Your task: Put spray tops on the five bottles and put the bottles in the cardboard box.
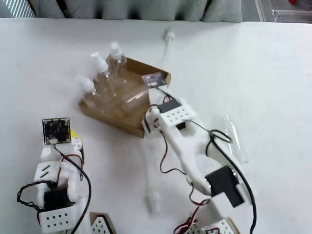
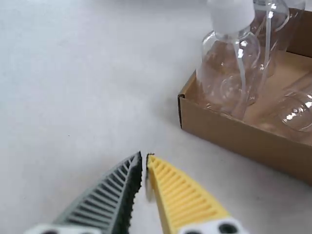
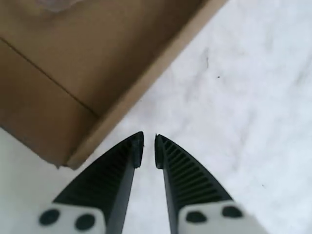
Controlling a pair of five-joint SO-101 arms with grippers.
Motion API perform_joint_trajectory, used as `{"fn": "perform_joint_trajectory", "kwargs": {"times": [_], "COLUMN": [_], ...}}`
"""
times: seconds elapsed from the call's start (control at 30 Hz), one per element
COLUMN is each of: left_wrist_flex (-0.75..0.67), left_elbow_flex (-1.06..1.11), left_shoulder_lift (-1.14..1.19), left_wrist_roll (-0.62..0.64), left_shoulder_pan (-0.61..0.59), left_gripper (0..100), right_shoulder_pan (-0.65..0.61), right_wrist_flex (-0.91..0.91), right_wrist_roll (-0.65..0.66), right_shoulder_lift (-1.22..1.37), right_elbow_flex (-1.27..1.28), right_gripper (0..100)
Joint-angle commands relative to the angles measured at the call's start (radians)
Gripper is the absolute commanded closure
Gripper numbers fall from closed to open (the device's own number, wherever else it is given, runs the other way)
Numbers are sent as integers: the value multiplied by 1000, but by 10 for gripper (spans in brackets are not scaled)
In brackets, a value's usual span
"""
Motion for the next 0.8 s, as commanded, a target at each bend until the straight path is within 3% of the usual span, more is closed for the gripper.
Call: {"fn": "perform_joint_trajectory", "kwargs": {"times": [0.0, 0.4, 0.77], "left_wrist_flex": [-29, -29, 14], "left_elbow_flex": [-3, -3, -3], "left_shoulder_lift": [-5, -1, -4], "left_wrist_roll": [-11, -3, -2], "left_shoulder_pan": [12, 61, 73], "left_gripper": [972, 972, 972], "right_shoulder_pan": [54, 183, 191], "right_wrist_flex": [51, 33, -323], "right_wrist_roll": [-8, -5, -6], "right_shoulder_lift": [-117, -387, -596], "right_elbow_flex": [11, 359, 706], "right_gripper": [982, 978, 978]}}
